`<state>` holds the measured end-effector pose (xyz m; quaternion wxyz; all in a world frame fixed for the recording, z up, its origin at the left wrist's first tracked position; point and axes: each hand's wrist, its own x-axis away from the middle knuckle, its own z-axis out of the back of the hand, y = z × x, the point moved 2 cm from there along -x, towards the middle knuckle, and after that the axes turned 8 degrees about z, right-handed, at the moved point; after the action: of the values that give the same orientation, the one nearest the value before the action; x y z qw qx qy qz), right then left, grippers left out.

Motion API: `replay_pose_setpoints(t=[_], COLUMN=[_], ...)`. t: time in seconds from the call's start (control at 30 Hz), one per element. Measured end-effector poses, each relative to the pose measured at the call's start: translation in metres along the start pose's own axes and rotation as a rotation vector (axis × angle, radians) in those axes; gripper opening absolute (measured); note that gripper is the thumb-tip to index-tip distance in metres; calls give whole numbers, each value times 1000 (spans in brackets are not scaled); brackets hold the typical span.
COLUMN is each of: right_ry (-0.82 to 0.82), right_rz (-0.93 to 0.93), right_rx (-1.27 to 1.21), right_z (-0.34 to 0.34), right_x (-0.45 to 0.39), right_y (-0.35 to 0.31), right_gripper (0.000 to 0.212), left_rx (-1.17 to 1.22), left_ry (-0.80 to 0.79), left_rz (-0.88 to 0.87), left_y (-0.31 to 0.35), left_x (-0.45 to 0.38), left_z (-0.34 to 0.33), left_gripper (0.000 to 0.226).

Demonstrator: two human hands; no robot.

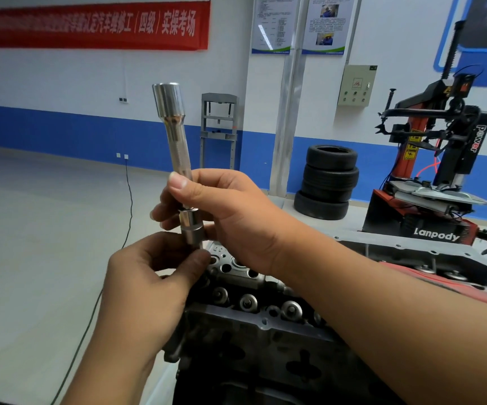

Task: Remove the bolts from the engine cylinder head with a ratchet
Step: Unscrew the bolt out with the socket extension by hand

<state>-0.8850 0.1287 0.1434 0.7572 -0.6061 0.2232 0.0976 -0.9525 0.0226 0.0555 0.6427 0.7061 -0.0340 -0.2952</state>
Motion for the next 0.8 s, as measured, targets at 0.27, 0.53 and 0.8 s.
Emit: replay_pose_setpoints(t=[0.27,0.53,0.8], right_ry=[5,-3,-9], right_rz=[-6,1,0], right_rx=[-8,9,17], right_z=[2,3,3], right_x=[0,-1,-1], right_y=[3,3,2], right_gripper=[20,20,20], left_rx=[9,35,20], left_ry=[-126,-71,39], left_rz=[37,25,-33], left_y=[-2,0,1], left_x=[-1,1,0], left_z=[3,3,3], left_gripper=[20,22,22])
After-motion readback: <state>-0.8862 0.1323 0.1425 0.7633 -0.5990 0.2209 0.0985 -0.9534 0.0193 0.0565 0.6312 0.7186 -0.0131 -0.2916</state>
